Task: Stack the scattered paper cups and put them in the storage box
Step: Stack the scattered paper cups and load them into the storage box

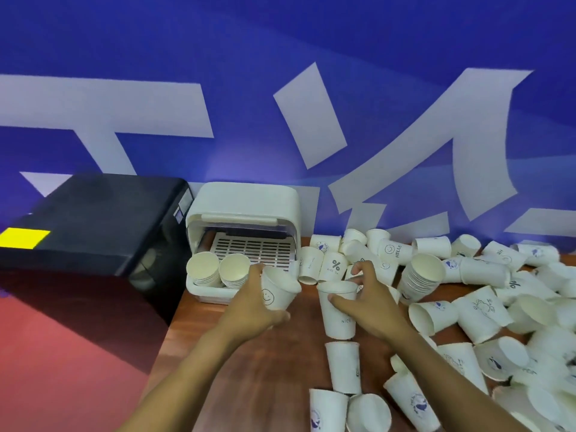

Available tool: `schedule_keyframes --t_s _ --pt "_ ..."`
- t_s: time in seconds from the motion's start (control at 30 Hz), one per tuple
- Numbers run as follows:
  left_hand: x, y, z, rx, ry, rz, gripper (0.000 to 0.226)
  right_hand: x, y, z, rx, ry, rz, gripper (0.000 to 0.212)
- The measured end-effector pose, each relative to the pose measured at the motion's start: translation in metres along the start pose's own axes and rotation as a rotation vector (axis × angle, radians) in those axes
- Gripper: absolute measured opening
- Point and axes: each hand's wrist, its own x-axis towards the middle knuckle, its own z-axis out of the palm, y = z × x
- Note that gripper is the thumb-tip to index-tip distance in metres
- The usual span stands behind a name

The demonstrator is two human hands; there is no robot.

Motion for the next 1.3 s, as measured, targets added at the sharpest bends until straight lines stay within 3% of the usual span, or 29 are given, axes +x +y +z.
schedule_keyframes --t_s 0.3,0.47,0.67,0.77,0.97,1.3 --pt "0.003 -0.047 -0.069 -0.280 0.060 0.007 0.064 -0.006 -0.066 0.068 -0.059 -0.002 -0.009 0.065" --pt "0.010 -0.080 -0.103 -0.108 0.103 0.018 0.077 -0.002 -0.089 0.105 -0.130 0.008 0.033 0.084" --pt "0.025 -0.092 -0.134 -0.116 0.080 0.100 0.081 0.010 -0.121 0.129 -0.163 0.015 -0.058 0.063" --pt "0.039 -0.093 -0.141 -0.028 0.095 0.091 0.071 0.022 -0.128 0.134 -0.168 0.004 -0.094 0.059" --pt "0.053 -0.093 -0.144 0.186 0.219 0.022 0.077 0.048 -0.134 0.140 -0.162 0.029 -0.087 0.071" --pt "0.067 -0.106 -0.129 0.185 0.209 -0.080 0.075 0.072 -0.117 0.166 -0.144 -0.034 -0.031 0.079"
